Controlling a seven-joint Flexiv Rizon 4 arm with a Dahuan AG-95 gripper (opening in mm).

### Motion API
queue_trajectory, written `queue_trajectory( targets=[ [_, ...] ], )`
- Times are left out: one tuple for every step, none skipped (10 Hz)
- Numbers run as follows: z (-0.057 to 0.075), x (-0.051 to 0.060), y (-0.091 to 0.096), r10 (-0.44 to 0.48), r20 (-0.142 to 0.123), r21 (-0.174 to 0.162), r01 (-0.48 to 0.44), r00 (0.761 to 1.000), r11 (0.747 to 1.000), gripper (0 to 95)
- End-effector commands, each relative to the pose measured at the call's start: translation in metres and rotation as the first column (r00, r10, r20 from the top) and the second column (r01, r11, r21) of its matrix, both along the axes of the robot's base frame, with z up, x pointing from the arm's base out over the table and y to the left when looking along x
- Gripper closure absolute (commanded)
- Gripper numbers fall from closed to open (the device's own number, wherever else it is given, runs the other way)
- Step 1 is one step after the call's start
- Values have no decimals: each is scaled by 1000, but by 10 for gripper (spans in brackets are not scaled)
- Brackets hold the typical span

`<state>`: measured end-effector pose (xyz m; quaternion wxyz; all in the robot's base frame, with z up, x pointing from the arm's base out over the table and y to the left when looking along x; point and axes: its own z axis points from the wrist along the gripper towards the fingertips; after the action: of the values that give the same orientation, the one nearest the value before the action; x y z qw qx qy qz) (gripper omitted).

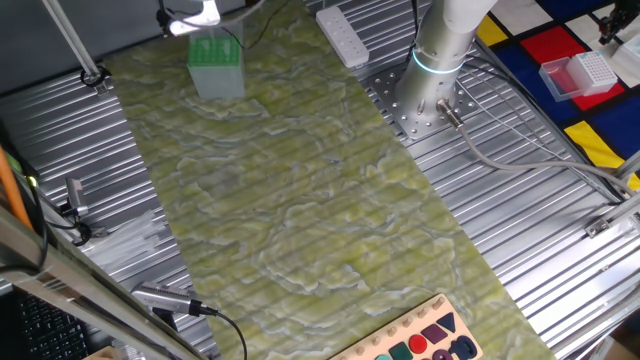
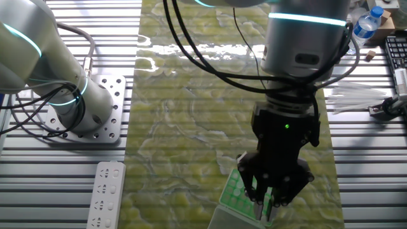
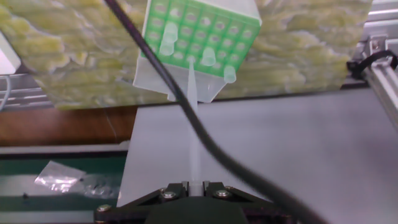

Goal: Insert a large pipette tip into the holder for large pipette tips

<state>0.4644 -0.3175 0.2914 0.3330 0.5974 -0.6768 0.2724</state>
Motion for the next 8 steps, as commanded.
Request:
queue_trajectory(
  targets=[
    [-1,-4,0,3,-5,-3,-3,1000,1000,950],
    [-2,-7,0,3,-6,-5,-3,1000,1000,950],
    [-3,-9,1,2,-6,-11,-3,1000,1000,950],
    [-4,-10,1,5,-7,-17,-5,1000,1000,950],
    [-4,-10,1,6,-9,-19,-6,1000,1000,950],
    [-5,-10,1,8,-11,-26,-8,1000,1000,950],
    [-6,-10,1,10,-14,-28,-10,1000,1000,950],
    [-7,-10,2,11,-15,-35,-12,1000,999,950]
  ],
)
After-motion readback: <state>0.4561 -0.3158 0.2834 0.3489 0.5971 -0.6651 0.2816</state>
